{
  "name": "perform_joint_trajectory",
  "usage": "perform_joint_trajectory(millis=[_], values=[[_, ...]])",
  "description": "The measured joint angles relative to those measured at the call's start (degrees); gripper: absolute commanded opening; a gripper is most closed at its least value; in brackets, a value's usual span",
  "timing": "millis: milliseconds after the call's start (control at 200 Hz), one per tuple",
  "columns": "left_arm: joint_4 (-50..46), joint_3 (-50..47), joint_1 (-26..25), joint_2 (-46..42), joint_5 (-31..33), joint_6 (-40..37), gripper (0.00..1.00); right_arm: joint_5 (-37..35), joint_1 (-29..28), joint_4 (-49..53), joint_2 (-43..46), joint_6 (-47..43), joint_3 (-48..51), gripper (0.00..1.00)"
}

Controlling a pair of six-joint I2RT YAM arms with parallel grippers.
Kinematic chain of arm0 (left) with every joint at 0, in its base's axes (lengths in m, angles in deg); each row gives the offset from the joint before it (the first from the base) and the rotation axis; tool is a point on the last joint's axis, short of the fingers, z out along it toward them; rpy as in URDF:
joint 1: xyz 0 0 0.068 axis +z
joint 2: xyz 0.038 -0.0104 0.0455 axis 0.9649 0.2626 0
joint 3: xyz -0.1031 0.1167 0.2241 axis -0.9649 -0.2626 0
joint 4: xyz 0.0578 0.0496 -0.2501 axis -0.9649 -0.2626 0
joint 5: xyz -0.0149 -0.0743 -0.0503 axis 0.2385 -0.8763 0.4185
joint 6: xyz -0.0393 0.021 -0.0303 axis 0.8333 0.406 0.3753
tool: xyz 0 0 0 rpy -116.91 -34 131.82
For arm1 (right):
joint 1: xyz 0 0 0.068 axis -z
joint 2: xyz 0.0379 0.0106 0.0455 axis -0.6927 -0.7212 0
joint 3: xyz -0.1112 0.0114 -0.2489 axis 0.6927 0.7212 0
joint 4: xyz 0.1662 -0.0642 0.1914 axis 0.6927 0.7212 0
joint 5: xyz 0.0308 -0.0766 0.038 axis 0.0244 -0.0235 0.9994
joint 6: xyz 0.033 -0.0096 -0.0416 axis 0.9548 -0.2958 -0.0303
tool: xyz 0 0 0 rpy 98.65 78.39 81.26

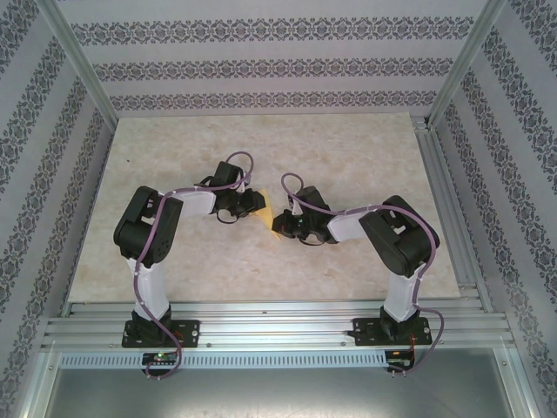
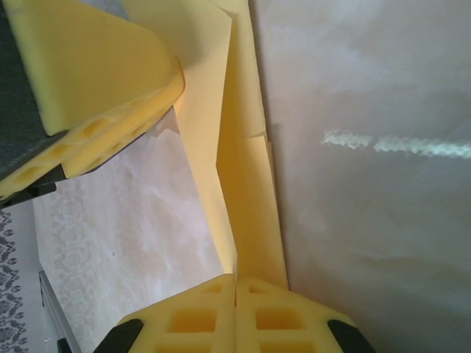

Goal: Fold a paper plane with a square sheet of paper (pick it up from the middle)
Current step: Fold the wing for the fifth time at the center of the table.

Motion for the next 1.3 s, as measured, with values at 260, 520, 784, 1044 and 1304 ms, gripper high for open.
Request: perform_joint_trajectory(millis=[260, 520, 784, 1044, 1304], values=[[0.3, -0.1, -0.1, -1.9, -1.9, 0.0, 0.37, 2.2, 0.9, -4.0, -1.2, 4.2, 1.2, 0.02], [1.3, -0.9, -1.7, -3.6, -3.1, -0.1, 0.37, 3.4, 1.6, -5.1, -1.5, 6.3, 1.5, 0.02], [1.3, -2.6, -2.7, -3.6, -3.0, -0.3, 0.33, 3.4, 1.6, -5.1, -1.5, 6.5, 1.5, 0.02], [1.2, -2.6, -2.7, -3.5, -1.4, -1.2, 0.32, 3.4, 1.6, -5.1, -1.6, 6.5, 1.5, 0.02], [1.3, -2.5, -2.7, -2.0, -0.4, -2.0, 0.31, 3.4, 1.6, -4.9, -1.5, 6.5, 1.5, 0.02]])
